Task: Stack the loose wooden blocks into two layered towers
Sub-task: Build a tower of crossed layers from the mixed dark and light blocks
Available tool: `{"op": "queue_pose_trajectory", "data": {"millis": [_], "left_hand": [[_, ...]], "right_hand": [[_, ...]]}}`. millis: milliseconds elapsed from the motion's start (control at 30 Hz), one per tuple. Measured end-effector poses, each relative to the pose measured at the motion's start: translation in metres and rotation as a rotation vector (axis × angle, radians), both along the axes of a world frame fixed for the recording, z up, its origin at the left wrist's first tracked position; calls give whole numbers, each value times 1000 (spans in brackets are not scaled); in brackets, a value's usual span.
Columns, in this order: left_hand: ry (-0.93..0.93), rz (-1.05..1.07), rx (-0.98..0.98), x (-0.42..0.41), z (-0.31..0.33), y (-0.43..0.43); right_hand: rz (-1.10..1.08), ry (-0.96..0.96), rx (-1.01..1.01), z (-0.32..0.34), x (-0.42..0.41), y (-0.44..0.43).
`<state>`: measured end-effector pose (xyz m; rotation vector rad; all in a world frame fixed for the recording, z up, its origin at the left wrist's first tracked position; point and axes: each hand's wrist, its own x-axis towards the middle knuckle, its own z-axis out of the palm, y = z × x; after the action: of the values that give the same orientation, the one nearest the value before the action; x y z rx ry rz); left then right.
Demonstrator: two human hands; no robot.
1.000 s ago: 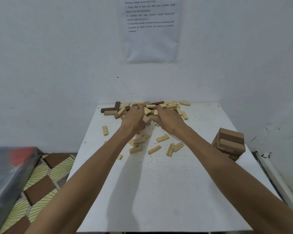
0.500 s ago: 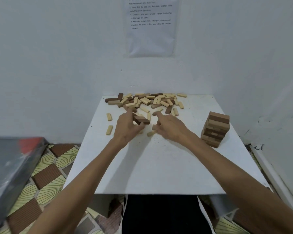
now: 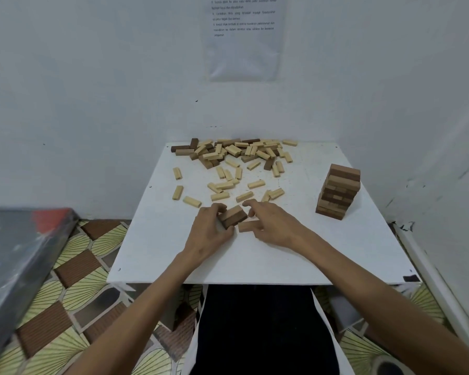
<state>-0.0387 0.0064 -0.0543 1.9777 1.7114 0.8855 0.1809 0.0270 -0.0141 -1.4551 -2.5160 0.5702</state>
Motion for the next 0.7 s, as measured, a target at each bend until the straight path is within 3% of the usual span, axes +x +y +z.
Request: {"op": "queue_pose_trajectory", "data": {"millis": [267, 433, 567, 700], "left_hand": [[-1, -137, -48, -8, 5, 5], [-17, -226, -108, -16, 11, 8], [144, -317, -124, -24, 15, 11], [138, -351, -145, -29, 14, 16]], "right_hand": [[-164, 86, 38, -6, 5, 2], [-218, 182, -45, -11, 7, 3], [-141, 191, -120, -10, 13, 0], [-71, 187, -176, -16, 22, -5]]}}
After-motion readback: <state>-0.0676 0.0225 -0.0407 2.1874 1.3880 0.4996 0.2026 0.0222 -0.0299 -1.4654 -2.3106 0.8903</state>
